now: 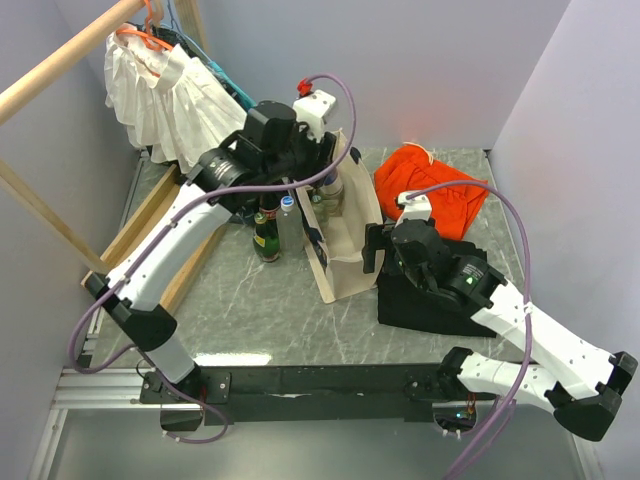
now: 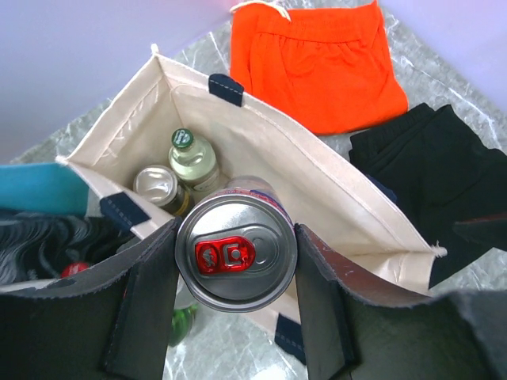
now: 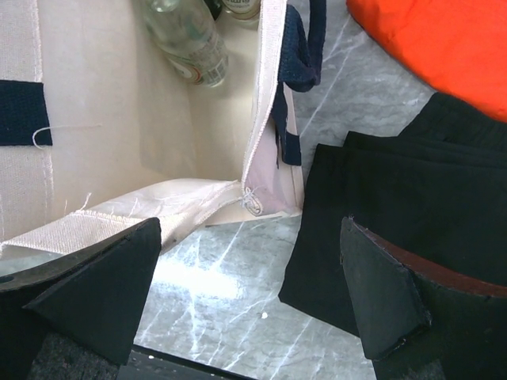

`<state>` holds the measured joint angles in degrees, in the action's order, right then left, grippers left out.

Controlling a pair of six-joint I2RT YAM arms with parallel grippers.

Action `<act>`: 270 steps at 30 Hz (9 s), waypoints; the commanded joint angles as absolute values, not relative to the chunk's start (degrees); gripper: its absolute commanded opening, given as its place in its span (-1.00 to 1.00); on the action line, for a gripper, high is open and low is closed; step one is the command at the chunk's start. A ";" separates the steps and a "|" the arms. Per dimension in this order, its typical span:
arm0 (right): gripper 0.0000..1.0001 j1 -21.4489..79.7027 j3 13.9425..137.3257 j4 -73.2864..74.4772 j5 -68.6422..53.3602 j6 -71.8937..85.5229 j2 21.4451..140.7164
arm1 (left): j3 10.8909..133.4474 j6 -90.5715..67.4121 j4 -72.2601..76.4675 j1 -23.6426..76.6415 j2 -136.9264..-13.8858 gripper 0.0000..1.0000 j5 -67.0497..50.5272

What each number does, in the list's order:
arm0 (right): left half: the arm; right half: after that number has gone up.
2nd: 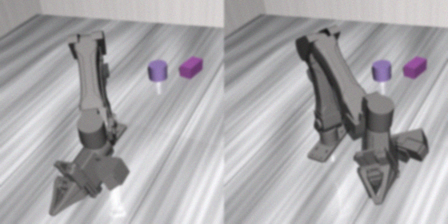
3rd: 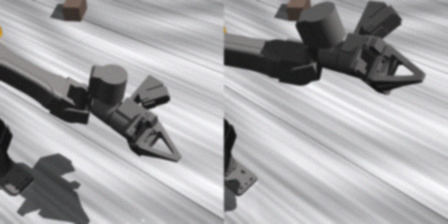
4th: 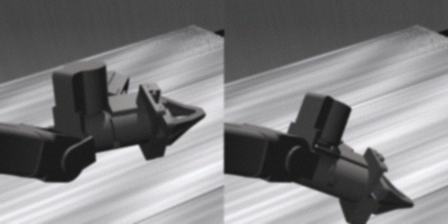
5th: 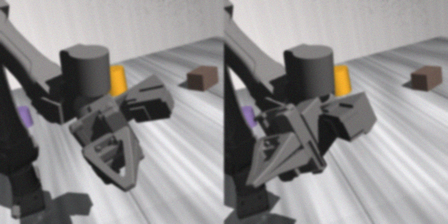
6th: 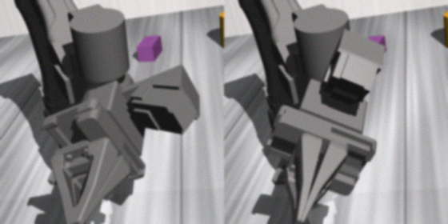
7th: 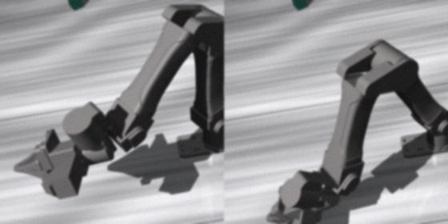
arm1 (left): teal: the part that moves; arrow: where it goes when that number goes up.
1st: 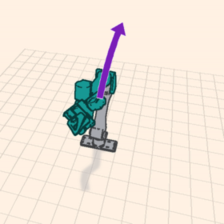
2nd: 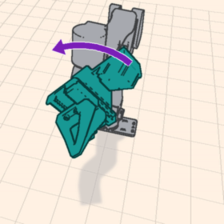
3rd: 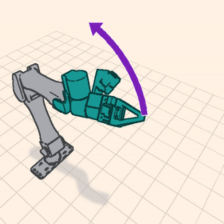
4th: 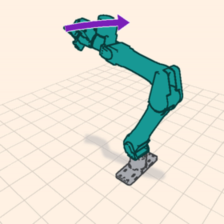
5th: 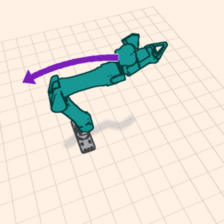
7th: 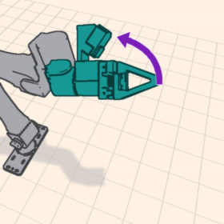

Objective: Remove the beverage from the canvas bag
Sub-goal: Take out the drink from the canvas bag, then place the drink at the center of the board.

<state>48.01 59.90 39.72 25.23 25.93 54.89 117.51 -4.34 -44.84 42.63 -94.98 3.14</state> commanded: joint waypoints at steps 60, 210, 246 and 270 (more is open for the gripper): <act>1.00 48.43 61.70 37.97 23.73 25.84 57.57 | 79.72 -13.09 -34.54 42.98 -73.30 -0.98 8.80; 1.00 48.34 60.29 37.97 23.47 24.87 58.80 | 69.96 -18.28 -23.55 42.45 -88.07 0.50 15.38; 1.00 48.69 54.41 37.27 15.38 21.18 59.59 | 89.29 -15.47 -27.95 42.45 -83.92 0.86 11.78; 1.00 48.60 53.79 33.84 14.06 18.19 59.24 | 109.42 -9.40 -34.28 42.28 -106.78 0.78 6.68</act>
<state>48.01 54.98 32.53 15.59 19.59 59.02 106.28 -10.66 -35.07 42.57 -105.41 6.90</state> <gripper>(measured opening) 0.999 0.884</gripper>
